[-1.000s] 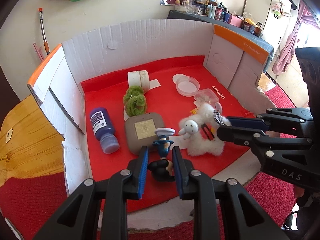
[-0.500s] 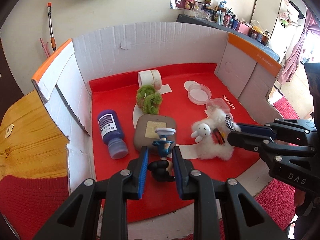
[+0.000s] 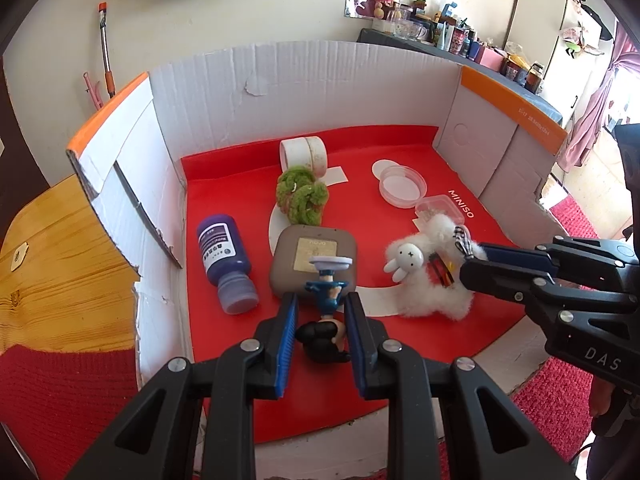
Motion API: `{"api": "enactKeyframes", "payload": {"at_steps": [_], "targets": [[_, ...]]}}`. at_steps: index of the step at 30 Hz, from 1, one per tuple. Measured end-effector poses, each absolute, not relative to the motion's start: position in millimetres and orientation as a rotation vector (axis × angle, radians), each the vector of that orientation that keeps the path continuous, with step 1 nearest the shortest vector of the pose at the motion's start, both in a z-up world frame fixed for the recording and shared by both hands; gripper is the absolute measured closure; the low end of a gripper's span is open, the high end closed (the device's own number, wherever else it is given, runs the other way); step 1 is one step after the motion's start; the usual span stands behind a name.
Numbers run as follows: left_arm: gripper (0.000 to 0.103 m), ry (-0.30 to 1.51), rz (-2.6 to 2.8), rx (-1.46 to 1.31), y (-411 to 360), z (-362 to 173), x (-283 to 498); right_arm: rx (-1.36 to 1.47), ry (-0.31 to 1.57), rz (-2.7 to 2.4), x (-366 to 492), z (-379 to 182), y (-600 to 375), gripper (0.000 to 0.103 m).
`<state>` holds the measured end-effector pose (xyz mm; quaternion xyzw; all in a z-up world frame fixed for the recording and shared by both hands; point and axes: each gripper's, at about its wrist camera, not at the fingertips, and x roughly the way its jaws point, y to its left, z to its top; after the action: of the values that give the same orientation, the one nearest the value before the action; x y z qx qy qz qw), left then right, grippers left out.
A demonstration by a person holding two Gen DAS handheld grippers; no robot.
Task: Organize objects
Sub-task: 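Lower the blue figure onto the mat and open the left gripper while the right gripper releases the white plush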
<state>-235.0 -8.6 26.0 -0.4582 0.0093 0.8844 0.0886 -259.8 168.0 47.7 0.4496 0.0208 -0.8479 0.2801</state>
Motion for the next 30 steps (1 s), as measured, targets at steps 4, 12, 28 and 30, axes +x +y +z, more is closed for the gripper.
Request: {"api": "enactKeyframes", "payload": {"at_steps": [4, 12, 28, 30], "targets": [[0.078, 0.023, 2.635, -1.364, -8.7, 25.9, -235.5, 1.2, 0.059, -2.278, -259.4, 49.0, 167.3, 0.085], [0.063, 0.022, 2.665, -1.348, -11.0, 29.8, -232.1, 1.192, 0.059, -2.283, -259.6, 49.7, 166.5, 0.085], [0.049, 0.018, 2.734, -1.293, -15.4, 43.6, -214.9, 1.138, 0.095, -2.341, -245.7, 59.8, 169.8, 0.039], [0.045, 0.012, 2.745, -1.29, -17.3, 44.9, -212.4, 1.136, 0.087, -2.346, -244.4, 60.7, 171.7, 0.039]]}}
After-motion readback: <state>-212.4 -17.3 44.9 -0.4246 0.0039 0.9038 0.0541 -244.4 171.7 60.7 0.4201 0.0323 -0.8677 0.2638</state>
